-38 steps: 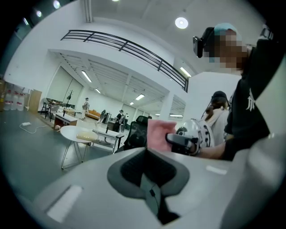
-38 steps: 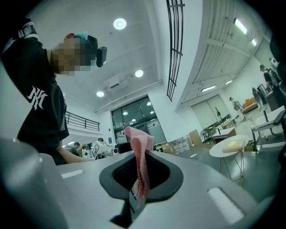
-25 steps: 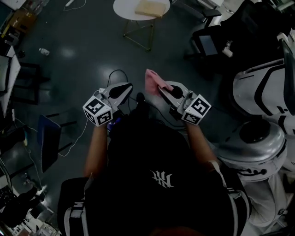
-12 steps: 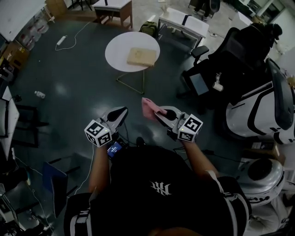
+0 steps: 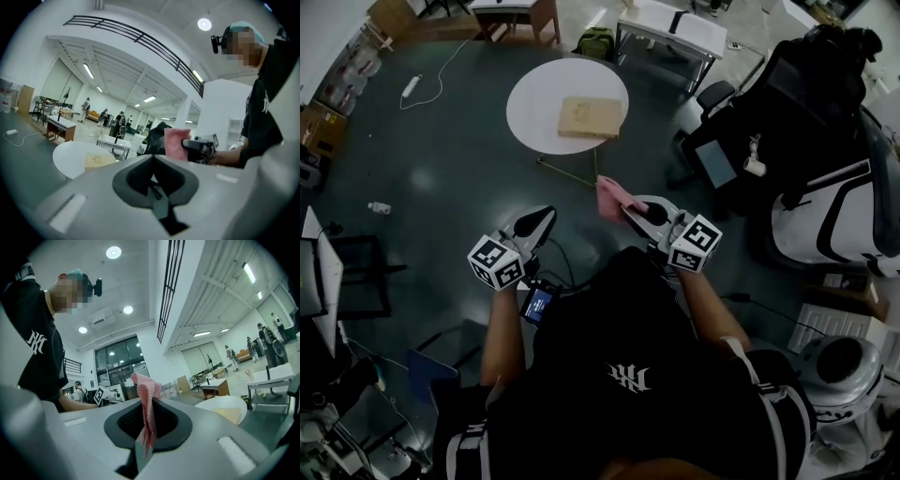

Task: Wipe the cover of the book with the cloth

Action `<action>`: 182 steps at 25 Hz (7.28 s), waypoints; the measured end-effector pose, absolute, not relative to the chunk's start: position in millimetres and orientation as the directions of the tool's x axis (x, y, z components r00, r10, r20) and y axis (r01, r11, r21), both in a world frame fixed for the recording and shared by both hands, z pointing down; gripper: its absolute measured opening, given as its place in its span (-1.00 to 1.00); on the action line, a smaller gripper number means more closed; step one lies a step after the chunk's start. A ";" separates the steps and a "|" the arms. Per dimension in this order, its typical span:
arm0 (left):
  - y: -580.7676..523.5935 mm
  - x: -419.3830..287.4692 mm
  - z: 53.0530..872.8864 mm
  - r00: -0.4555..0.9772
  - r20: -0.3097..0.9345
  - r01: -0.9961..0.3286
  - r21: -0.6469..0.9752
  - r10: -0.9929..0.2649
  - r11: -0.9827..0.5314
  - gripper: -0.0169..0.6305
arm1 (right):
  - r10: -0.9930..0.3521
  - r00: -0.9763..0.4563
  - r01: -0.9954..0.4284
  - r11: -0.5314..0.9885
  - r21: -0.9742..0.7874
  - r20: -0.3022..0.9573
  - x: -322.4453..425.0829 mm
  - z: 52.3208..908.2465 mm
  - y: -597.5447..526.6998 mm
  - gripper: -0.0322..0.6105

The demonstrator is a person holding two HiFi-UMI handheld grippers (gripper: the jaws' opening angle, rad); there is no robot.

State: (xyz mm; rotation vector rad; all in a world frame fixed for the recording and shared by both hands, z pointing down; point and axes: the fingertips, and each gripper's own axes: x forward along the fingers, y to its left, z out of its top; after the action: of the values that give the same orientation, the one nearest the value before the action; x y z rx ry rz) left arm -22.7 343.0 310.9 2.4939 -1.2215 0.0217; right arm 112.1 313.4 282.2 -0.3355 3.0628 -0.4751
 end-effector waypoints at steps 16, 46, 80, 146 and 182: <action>118.0 -76.5 351.1 0.634 0.394 -0.773 0.311 -0.665 -0.553 -0.93 | -0.258 -0.966 -0.232 0.880 -0.414 -0.008 61.4 315.7 84.9 -0.86; -90.4 -173.0 523.0 0.762 0.612 -0.573 0.486 -0.211 -0.660 -0.79 | -0.582 -0.794 -0.582 0.647 -0.492 0.173 -61.9 404.6 -127.3 -0.86; -104.7 -156.1 661.1 0.766 0.642 -0.586 0.669 -0.042 -0.458 -0.51 | -0.419 -0.662 -0.729 0.554 -0.403 0.621 -144.1 622.5 -201.9 -0.86; -93.0 -154.1 655.4 0.665 0.740 -0.701 0.569 -0.106 -0.429 -0.53 | -0.407 -0.693 -0.702 0.566 -0.431 0.594 -149.4 588.1 -157.6 -0.87; -91.2 -150.8 651.8 0.630 0.776 -0.676 0.525 -0.036 -0.517 -0.54 | -0.445 -0.443 -0.802 0.584 -0.122 0.778 -40.2 634.2 -165.9 -0.87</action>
State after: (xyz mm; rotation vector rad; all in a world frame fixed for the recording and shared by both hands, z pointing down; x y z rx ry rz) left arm -150.8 -91.2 651.8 1.9657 -0.5599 0.9114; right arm -40.2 -165.9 634.2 -1.5989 3.3864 -1.0264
